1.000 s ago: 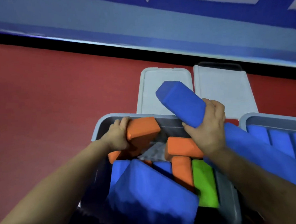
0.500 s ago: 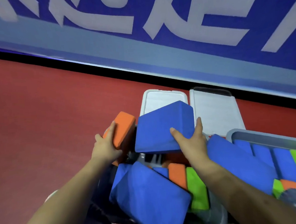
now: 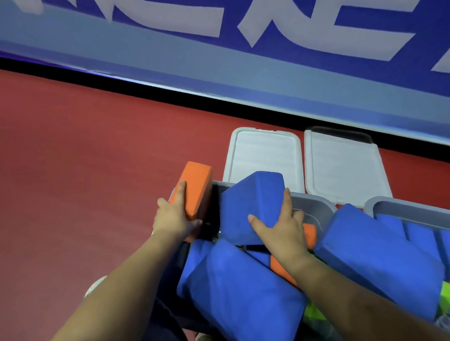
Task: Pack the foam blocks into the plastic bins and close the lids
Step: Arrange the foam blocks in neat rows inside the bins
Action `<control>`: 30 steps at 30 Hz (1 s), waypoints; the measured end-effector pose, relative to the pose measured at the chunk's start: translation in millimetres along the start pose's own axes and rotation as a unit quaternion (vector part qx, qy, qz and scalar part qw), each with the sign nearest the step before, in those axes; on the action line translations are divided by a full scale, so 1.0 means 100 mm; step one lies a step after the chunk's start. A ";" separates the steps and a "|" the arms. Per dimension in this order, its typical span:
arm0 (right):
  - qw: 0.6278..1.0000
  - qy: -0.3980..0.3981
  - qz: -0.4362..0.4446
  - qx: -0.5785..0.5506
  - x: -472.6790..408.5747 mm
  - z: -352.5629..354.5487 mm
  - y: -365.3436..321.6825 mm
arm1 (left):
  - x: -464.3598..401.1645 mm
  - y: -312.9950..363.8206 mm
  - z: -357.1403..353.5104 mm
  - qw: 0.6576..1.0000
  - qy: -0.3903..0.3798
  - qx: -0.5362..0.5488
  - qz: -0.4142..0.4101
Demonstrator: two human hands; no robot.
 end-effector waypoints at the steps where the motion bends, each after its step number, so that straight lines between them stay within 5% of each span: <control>1: 1.000 -0.009 -0.008 -0.004 -0.03 -0.01 0.02 | -0.03 0.00 0.00 1.000 -0.009 -0.004 0.004; 4: 1.000 -0.022 0.000 -0.014 -0.07 -0.04 0.02 | -0.07 -0.02 0.04 0.997 -0.072 0.033 0.009; 8: 0.999 -0.022 -0.015 -0.028 -0.11 -0.06 -0.03 | -0.08 -0.19 0.16 0.971 -0.090 0.220 0.022; 12: 0.999 -0.018 -0.016 -0.028 -0.18 -0.13 -0.14 | -0.01 -0.61 0.09 0.995 -0.018 0.036 0.088; 15: 0.999 -0.012 -0.026 -0.041 -0.19 -0.19 -0.17 | 0.11 -0.78 -0.41 0.980 -0.144 -0.086 0.111; 18: 0.997 -0.008 -0.042 -0.064 -0.20 -0.20 -0.11 | 0.18 -0.86 -0.91 0.962 -0.226 0.038 0.146; 30: 0.996 0.003 -0.014 -0.086 -0.29 -0.13 -0.04 | 0.09 -0.86 -0.90 0.937 -0.238 0.215 0.137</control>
Point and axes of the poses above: each hand's wrist, its own x-axis away from the middle knuckle, its own z-axis out of the back of the hand, y = z × x, the point moved 6 cm from there along -x, towards the middle knuckle, and after that the axes turned 13 degrees about x, right-handed, at the moved point
